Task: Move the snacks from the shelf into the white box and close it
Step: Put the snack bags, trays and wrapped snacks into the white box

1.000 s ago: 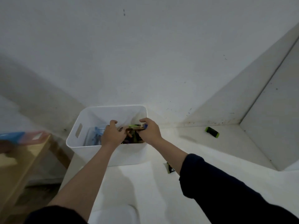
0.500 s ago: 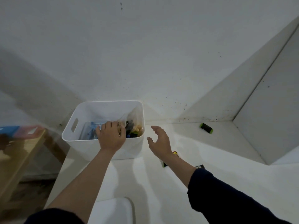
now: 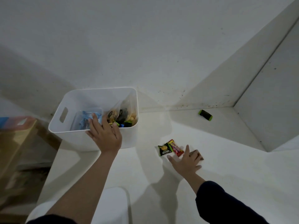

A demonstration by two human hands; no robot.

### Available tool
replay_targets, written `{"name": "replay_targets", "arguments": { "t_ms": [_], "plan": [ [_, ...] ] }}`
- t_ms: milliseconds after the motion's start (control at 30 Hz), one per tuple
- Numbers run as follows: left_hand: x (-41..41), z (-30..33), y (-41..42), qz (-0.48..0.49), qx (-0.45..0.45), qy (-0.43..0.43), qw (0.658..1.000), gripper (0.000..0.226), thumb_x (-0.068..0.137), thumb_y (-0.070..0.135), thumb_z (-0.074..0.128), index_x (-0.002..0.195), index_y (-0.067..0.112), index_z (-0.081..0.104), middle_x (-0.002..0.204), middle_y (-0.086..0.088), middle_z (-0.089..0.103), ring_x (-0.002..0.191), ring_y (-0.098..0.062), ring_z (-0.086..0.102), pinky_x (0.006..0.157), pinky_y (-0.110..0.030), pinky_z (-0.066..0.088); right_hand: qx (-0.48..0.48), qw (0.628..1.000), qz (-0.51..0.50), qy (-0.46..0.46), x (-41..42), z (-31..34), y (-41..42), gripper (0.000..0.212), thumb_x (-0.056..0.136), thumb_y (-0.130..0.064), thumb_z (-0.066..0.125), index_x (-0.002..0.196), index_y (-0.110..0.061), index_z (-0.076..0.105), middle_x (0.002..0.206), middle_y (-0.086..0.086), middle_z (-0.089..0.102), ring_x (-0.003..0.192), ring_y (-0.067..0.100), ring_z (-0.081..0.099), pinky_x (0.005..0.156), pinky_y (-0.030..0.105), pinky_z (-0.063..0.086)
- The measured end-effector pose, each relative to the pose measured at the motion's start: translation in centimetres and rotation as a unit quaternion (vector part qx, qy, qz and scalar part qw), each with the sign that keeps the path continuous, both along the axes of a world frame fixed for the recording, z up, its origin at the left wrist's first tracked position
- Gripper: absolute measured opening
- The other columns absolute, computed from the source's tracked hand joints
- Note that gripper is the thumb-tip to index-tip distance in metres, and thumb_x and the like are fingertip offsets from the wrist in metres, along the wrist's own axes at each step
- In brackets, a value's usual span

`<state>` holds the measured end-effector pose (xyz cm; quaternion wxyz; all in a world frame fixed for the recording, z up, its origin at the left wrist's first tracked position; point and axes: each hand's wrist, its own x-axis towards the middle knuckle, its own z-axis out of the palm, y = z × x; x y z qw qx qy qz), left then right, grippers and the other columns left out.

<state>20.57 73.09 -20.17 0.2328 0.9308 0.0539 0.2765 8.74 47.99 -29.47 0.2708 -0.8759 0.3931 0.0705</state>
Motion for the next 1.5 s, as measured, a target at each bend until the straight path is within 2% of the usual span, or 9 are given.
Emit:
{"name": "replay_targets", "arguments": {
  "t_ms": [200, 333, 433, 667, 833, 1000, 1100, 1200, 1500],
  "plan": [
    [0.7, -0.9, 0.1, 0.023, -0.001, -0.048, 0.999, 0.049, 0.091, 0.034, 0.031, 0.126, 0.007, 0.054, 0.143, -0.023, 0.041, 0.135, -0.040, 0.032, 0.104, -0.058, 0.026, -0.035, 0.994, 0.102, 0.011, 4.7, -0.6, 2.7, 0.090, 0.066, -0.082, 0.046, 0.142, -0.052, 0.010, 0.154, 0.019, -0.003, 0.141, 0.042, -0.008, 0.106, 0.067, 0.010],
    [1.3, -1.4, 0.1, 0.024, -0.003, -0.076, 0.997, 0.053, 0.093, 0.038, 0.025, 0.125, 0.008, 0.055, 0.143, -0.022, 0.042, 0.134, -0.038, 0.031, 0.107, -0.054, 0.023, -0.169, 0.970, 0.163, -0.064, 5.5, -2.3, 4.0, 0.048, 0.077, -0.061, 0.045, 0.116, -0.039, 0.060, 0.120, 0.015, 0.048, 0.109, 0.040, 0.044, 0.089, 0.052, 0.038],
    [1.6, -1.6, 0.0, 0.029, -0.001, -0.090, 0.996, 0.055, 0.094, 0.040, 0.022, 0.124, 0.008, 0.055, 0.141, -0.022, 0.043, 0.134, -0.038, 0.031, 0.108, -0.053, 0.021, -0.199, 0.952, 0.201, -0.119, 5.4, -2.9, 4.1, 0.039, 0.074, -0.042, 0.060, 0.112, -0.037, 0.064, 0.097, 0.012, 0.055, 0.082, 0.035, 0.053, 0.069, 0.039, 0.046],
    [1.4, -1.6, -0.2, 0.040, 0.004, -0.100, 0.994, 0.051, 0.093, 0.036, 0.028, 0.123, 0.008, 0.056, 0.139, -0.021, 0.046, 0.133, -0.036, 0.032, 0.107, -0.055, 0.023, 0.060, 0.969, 0.179, -0.159, 5.9, -0.1, 3.7, 0.038, 0.079, -0.020, 0.060, 0.113, -0.036, 0.063, 0.106, 0.002, 0.045, 0.097, 0.021, 0.057, 0.076, 0.026, 0.048],
    [1.3, -1.4, -0.2, 0.034, 0.002, -0.080, 0.996, 0.049, 0.092, 0.035, 0.030, 0.122, 0.007, 0.057, 0.139, -0.021, 0.046, 0.132, -0.038, 0.033, 0.107, -0.057, 0.023, 0.165, 0.912, 0.108, -0.360, 8.5, 8.2, 6.4, 0.022, 0.074, -0.012, 0.071, 0.091, -0.024, 0.067, 0.107, 0.005, 0.058, 0.088, -0.019, 0.048, 0.073, -0.004, 0.035],
    [0.9, -0.9, 0.2, 0.026, 0.013, -0.050, 0.998, 0.051, 0.092, 0.036, 0.029, 0.121, 0.006, 0.058, 0.137, -0.022, 0.049, 0.129, -0.039, 0.037, 0.103, -0.058, 0.030, 0.165, 0.830, 0.213, -0.489, 12.6, 17.1, 10.9, 0.023, 0.074, -0.015, 0.073, 0.096, -0.019, 0.069, 0.103, 0.005, 0.054, 0.088, -0.006, 0.054, 0.080, 0.000, 0.037],
    [0.3, -0.5, 0.4, 0.019, 0.022, -0.024, 0.999, 0.052, 0.093, 0.038, 0.030, 0.123, 0.005, 0.056, 0.136, -0.021, 0.049, 0.129, -0.038, 0.037, 0.101, -0.057, 0.032, 0.151, 0.842, 0.319, -0.407, 14.9, 17.2, 12.6, 0.029, 0.076, -0.028, 0.075, 0.104, -0.024, 0.069, 0.108, 0.003, 0.049, 0.096, 0.008, 0.054, 0.088, 0.008, 0.043],
    [0.0, 0.0, 0.5, 0.015, 0.030, 0.006, 0.999, 0.057, 0.096, 0.043, 0.024, 0.127, 0.007, 0.054, 0.137, -0.020, 0.049, 0.130, -0.039, 0.040, 0.100, -0.057, 0.033, 0.136, 0.843, 0.402, -0.330, 15.5, 15.4, 13.1, 0.036, 0.080, -0.043, 0.068, 0.112, -0.027, 0.068, 0.132, 0.011, 0.045, 0.123, 0.020, 0.046, 0.102, 0.038, 0.044],
    [-0.6, 0.5, -0.3, 0.028, -0.017, 0.065, 0.997, 0.061, 0.094, 0.044, 0.026, 0.141, 0.006, 0.033, 0.150, -0.022, 0.030, 0.140, -0.040, 0.025, 0.104, -0.065, 0.026, 0.119, 0.839, 0.340, -0.409, 12.5, 14.0, 9.4, 0.032, 0.092, -0.032, 0.056, 0.120, -0.020, 0.064, 0.139, 0.009, 0.051, 0.134, 0.018, 0.041, 0.106, 0.029, 0.036]
  ]
}}
